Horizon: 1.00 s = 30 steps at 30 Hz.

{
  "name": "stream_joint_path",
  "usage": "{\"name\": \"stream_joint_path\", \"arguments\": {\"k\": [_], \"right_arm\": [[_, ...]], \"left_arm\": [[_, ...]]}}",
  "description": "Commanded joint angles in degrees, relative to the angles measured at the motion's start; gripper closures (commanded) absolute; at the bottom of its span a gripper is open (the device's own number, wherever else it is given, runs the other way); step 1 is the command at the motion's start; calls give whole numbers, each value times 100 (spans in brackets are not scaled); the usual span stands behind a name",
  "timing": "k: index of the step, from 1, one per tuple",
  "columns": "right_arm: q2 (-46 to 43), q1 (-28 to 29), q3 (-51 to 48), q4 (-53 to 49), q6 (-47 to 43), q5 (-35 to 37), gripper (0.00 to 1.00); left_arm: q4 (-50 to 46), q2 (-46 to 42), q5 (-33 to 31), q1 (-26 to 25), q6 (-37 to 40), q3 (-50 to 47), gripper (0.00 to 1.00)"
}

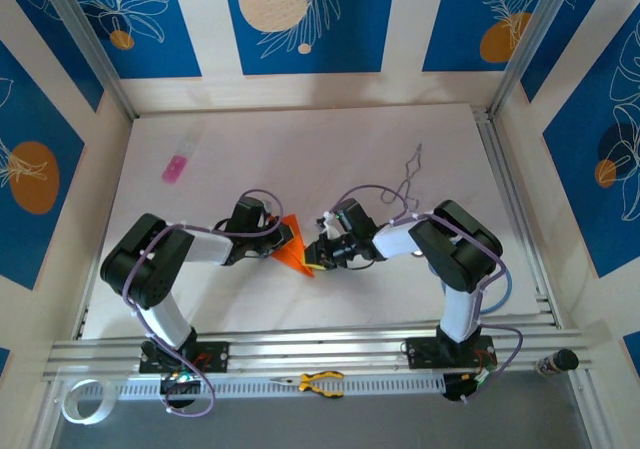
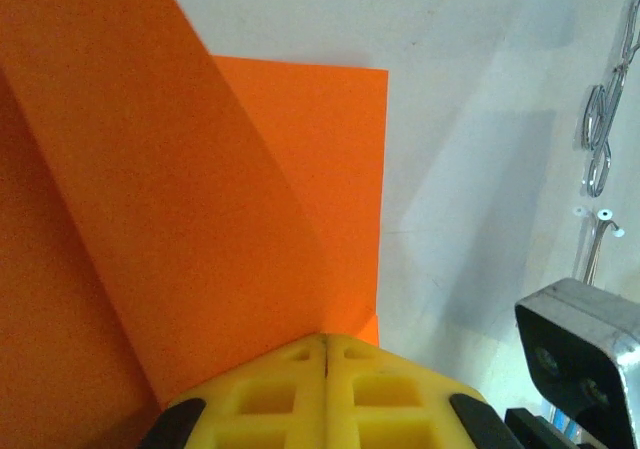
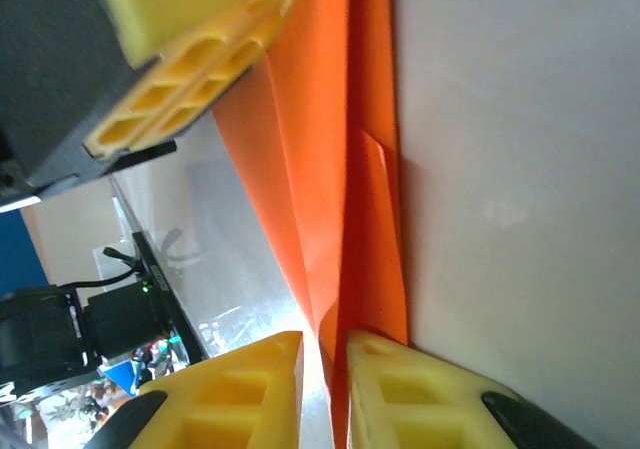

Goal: Fold a paper plane with a square sheet of paper (pick it up from the middle)
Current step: Fourth fold the wing at the center of the table.

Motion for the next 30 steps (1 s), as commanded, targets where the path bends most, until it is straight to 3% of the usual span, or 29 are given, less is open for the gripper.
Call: {"name": "stream_joint_path", "arguments": {"k": [1, 14, 20, 30], "right_arm": [[-234, 81, 28, -788, -270, 202, 81], [-182, 215, 231, -1634, -499, 613, 85], [-256, 222, 162, -1601, -529, 441, 87], [-531, 213, 110, -1759, -594, 474, 83]], "left_arm": [[-516, 219, -31, -25, 119, -46, 100], [-419, 241, 16, -25, 79, -64, 100], [-349, 264, 16, -25, 54, -112, 100], [-307, 312, 58, -25, 28, -104, 100]]}}
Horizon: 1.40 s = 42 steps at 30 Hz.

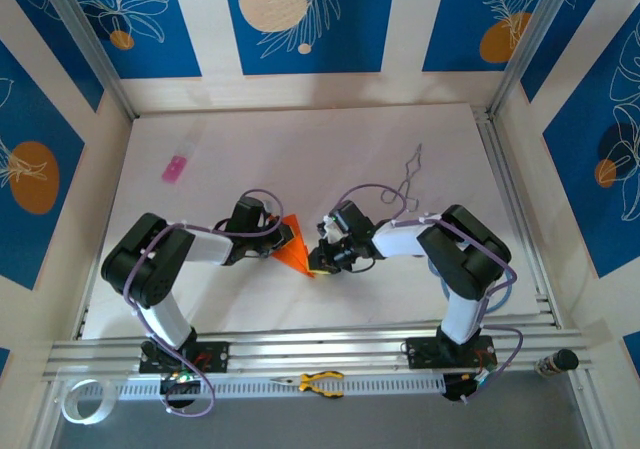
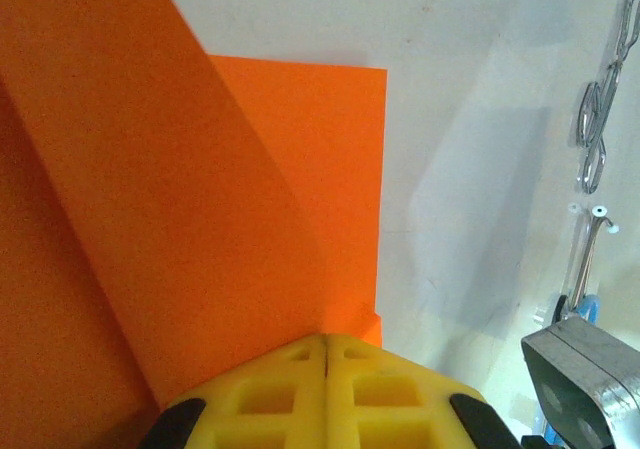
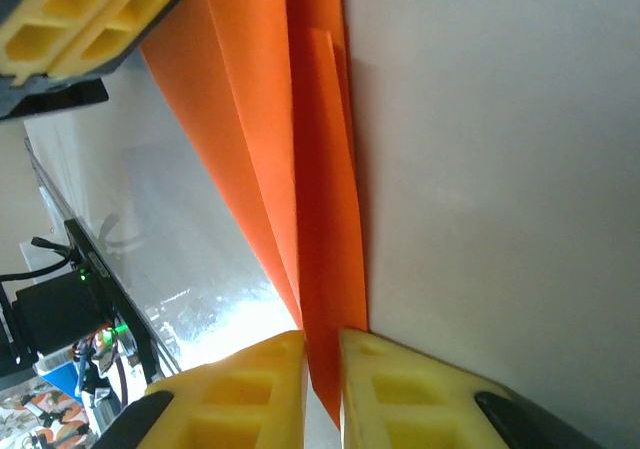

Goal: Fold a paper plane with a square sheet of paper (pick it up from the middle)
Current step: Fourth fold the wing at the center of the table.

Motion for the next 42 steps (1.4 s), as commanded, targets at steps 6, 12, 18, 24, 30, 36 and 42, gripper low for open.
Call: {"name": "stream_joint_path", "arguments": {"k": [6, 12, 18, 24, 30, 36, 42], "right_arm": [[-12, 60, -97, -409, -174, -38, 86], [22, 63, -153, -379, -129, -50, 91], [-127, 58, -178, -484, -169, -56, 87], [-113, 73, -166, -614, -243, -4, 87], [123, 232, -28, -965, -413, 210, 95], [25, 266, -11, -1229, -375, 449, 94], [-154, 178, -28, -1202, -384, 299, 88]], "left_arm": [[-367, 271, -19, -20, 19, -112, 100], [-375, 249, -27, -25, 16, -121, 100], [-383, 245, -27, -25, 29, -121, 100], [-374, 245, -27, -25, 17, -130, 100], [-384, 213, -44, -25, 14, -156, 100], [-427, 204, -39, -25, 30, -130, 100], [-437, 227, -36, -25, 46, -128, 100]]}}
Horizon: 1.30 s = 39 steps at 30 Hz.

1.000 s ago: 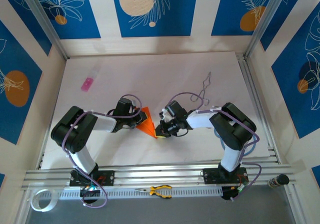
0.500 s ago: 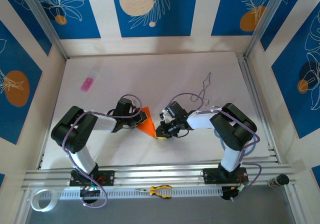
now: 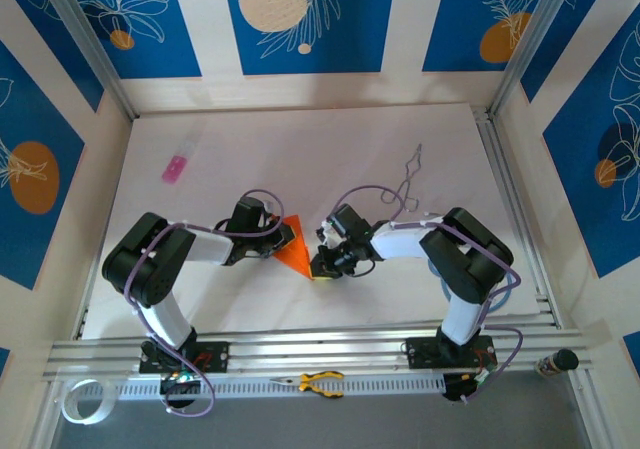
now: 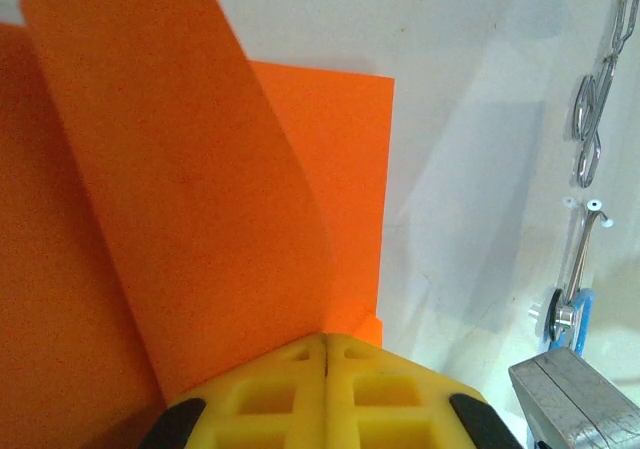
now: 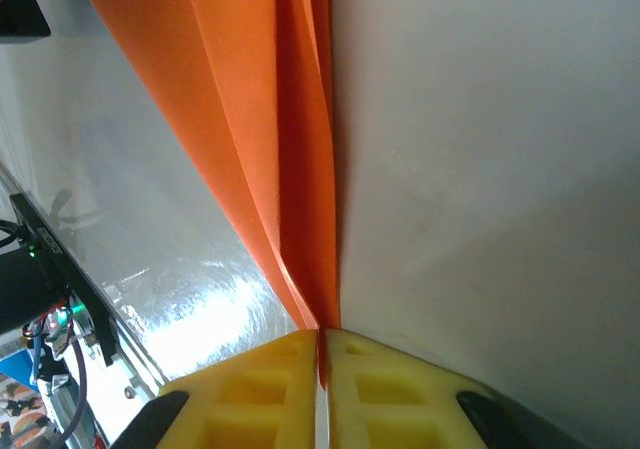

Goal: Fold a paper plane with a square sheet of paper (pick it up from the middle)
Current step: Fourth fold the wing at the center of the table.

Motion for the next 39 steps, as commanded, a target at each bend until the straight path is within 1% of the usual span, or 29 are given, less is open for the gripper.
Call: {"name": "stream_joint_path", "arguments": {"k": [1, 6, 10, 16, 22, 26, 28, 30, 32, 39], "right_arm": [[-34, 0, -101, -544, -45, -5, 88], [-55, 27, -163, -522, -51, -44, 89], [-97, 35, -129, -763, -200, 67, 90], [-98, 65, -116, -918, -404, 94, 88], [-478, 64, 68, -1058, -389, 228, 86], [-1013, -64, 38, -608, -137, 166, 86], [-1098, -171, -47, -93, 46, -56, 91], [-933, -271, -5, 425, 219, -464, 94], [-591, -267, 279, 565, 310, -726, 99], [287, -95, 904, 528, 622, -587, 100]], "left_arm": [[-483, 203, -115, -20, 54, -130, 100], [-489, 199, -128, -25, 43, -148, 100], [-514, 186, -141, -25, 46, -148, 100], [-546, 208, -150, -25, 44, -130, 100], [-541, 191, -139, -25, 66, -148, 100], [-544, 159, -150, -25, 68, -159, 100], [-533, 158, -141, -25, 71, -165, 100], [-542, 163, -132, -25, 79, -168, 100], [-544, 151, -132, -24, 78, -183, 100], [-489, 165, -127, -23, 66, -227, 100]]}}
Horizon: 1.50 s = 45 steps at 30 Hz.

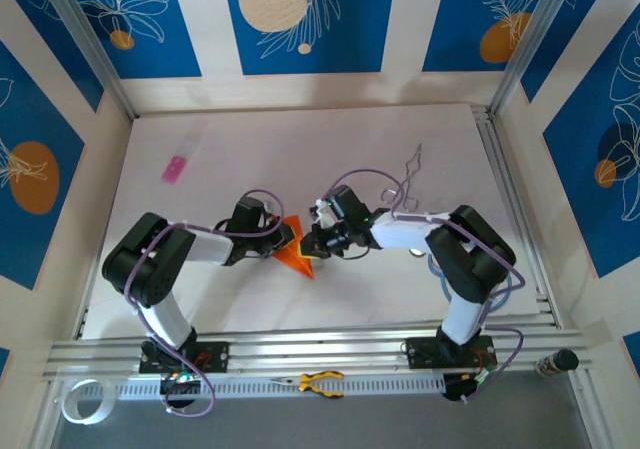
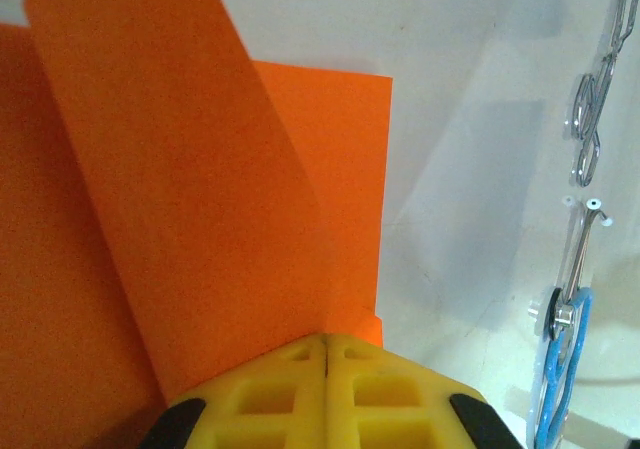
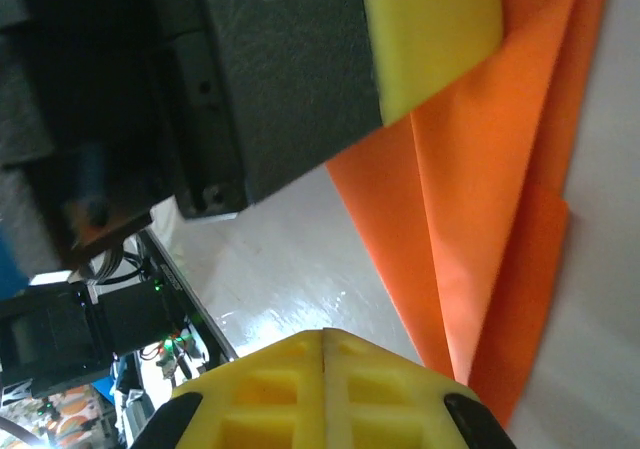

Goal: Fold a paper plane with a square sheet of paper (pick it up from the middle)
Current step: Fourth fold the wing at the center of the table.

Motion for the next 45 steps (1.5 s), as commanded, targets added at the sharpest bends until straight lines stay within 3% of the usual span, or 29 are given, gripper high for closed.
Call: {"name": "stream_joint_path", "arguments": {"k": [1, 21, 45], "right_arm": [[271, 107, 312, -109, 190, -84, 100], [653, 297, -143, -451, 47, 368, 100], [-196, 378, -1466, -213, -151, 648, 100]], "left_arm": [[-502, 168, -129, -20, 66, -216, 100], [-512, 159, -147, -20, 57, -224, 100], [-646, 174, -295, -16, 40, -181, 100]]}}
